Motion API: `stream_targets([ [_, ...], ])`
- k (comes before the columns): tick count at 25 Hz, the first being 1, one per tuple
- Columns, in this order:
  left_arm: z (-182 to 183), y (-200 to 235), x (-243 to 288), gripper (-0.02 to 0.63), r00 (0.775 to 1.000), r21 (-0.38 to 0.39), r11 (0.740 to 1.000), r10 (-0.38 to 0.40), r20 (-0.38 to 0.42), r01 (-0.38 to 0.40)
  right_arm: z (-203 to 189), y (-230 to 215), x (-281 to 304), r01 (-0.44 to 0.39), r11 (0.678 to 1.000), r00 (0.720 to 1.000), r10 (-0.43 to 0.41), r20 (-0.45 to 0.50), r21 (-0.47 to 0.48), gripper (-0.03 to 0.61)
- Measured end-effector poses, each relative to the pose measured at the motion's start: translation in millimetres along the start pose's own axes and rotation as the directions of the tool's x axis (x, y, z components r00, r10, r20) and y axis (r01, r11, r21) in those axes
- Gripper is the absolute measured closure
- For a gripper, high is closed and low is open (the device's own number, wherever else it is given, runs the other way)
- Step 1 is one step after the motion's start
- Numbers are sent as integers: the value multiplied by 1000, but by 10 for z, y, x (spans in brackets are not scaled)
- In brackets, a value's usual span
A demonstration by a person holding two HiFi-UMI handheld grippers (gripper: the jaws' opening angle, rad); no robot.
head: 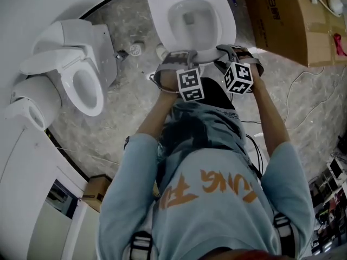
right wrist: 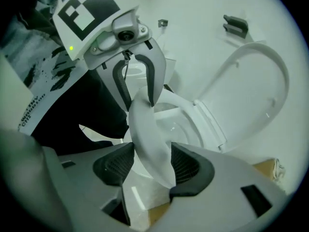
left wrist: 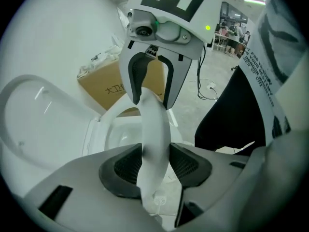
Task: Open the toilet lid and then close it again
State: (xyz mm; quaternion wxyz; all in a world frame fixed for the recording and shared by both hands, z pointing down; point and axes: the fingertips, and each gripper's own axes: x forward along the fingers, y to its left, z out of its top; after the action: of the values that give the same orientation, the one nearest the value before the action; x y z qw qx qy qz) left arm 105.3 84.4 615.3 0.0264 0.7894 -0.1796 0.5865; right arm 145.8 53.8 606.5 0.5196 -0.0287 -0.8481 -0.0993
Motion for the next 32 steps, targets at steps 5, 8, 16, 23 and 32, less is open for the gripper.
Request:
stream_targets([
  [5, 84, 313, -327, 414, 996, -48, 995, 90, 13, -89, 191, -303, -311, 108, 994, 993, -107, 46, -18, 321],
  [8, 156, 494, -555, 414, 989, -54, 989, 141, 37, -139, 327, -484, -538, 175, 985, 981, -175, 85, 0, 319],
  [16, 258, 1245, -1163, 433, 954, -124, 956, 279, 111, -265, 750, -1145, -1010, 356, 932, 913, -362, 187, 70, 384],
  [23, 311, 1903, -1505, 491, 920, -142, 930, 360, 155, -340, 1040, -1811, -1249, 478, 870, 848, -494, 194, 126, 416],
  [32, 288, 2726, -1703, 505, 872, -145, 893, 448, 197, -426, 1313, -2670, -1331, 580, 772, 759, -628, 173, 258, 419],
])
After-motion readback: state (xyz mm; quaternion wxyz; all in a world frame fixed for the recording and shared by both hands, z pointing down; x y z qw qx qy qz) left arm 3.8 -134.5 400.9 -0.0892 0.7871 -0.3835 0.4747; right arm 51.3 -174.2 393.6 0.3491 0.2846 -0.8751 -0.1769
